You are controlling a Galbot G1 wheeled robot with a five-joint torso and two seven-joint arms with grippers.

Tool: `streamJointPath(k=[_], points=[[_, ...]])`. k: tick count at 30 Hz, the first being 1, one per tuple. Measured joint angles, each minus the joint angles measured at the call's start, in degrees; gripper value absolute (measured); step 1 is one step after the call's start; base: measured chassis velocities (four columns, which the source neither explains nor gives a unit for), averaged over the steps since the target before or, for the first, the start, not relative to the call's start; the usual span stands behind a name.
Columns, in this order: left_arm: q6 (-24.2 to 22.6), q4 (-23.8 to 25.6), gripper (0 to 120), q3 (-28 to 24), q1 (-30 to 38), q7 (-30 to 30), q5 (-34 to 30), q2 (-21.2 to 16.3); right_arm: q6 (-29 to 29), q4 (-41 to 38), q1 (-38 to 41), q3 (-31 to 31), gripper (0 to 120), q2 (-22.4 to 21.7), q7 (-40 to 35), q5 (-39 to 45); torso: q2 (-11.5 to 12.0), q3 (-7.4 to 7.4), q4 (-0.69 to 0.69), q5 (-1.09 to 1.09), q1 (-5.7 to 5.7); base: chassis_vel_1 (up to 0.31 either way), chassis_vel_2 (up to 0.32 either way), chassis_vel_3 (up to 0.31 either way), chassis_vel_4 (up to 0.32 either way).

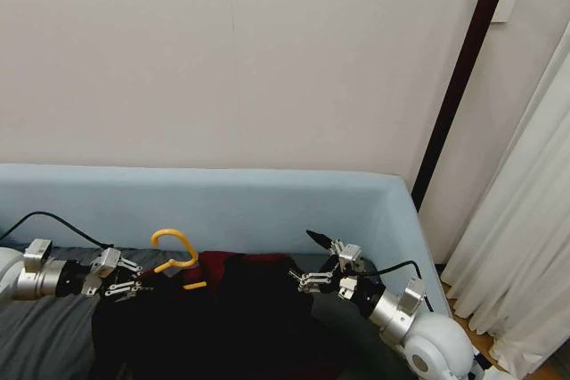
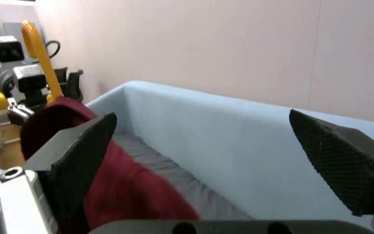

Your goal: Pick up the clothes from the sofa and hang them on the clothes hanger.

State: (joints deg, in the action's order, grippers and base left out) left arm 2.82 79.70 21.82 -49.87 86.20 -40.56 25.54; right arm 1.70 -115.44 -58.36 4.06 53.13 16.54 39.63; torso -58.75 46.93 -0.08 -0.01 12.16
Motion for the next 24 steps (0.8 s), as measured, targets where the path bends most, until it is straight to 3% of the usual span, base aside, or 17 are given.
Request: streamJointPath(k=[5, 10, 13, 24], points=[[-0.7, -0.3, 1, -0.1, 0.8, 1.9, 0.8, -0.4, 1.8, -0.6, 1.0, -1.1, 100, -1.7, 2.9, 2.4, 0.0, 0.00, 0.00, 0.01, 0.00, 0.000, 0.000, 0.000, 0.000], [-0.3, -0.4, 1, -0.3, 0.9, 0.9, 0.8, 0.2, 9.2, -2.1, 2.5, -1.6, 100, -5.5, 9.9, 7.7, 0.0, 0.00, 0.00, 0.01, 0.00, 0.000, 0.000, 0.000, 0.000], [-0.2, 0.8, 1, -0.4, 0.7, 0.4, 0.9, 1.7, 12.6, -2.1, 4.2, -2.2, 100, -6.9, 12.5, 6.4, 0.0, 0.00, 0.00, 0.01, 0.00, 0.000, 0.000, 0.000, 0.000], [-0.1, 4.3, 1, -1.0, -0.2, -0.6, 2.8, 4.1, 12.4, -0.8, 6.1, -3.6, 100, -6.9, 14.4, 2.7, 0.0, 0.00, 0.00, 0.01, 0.00, 0.000, 0.000, 0.000, 0.000]])
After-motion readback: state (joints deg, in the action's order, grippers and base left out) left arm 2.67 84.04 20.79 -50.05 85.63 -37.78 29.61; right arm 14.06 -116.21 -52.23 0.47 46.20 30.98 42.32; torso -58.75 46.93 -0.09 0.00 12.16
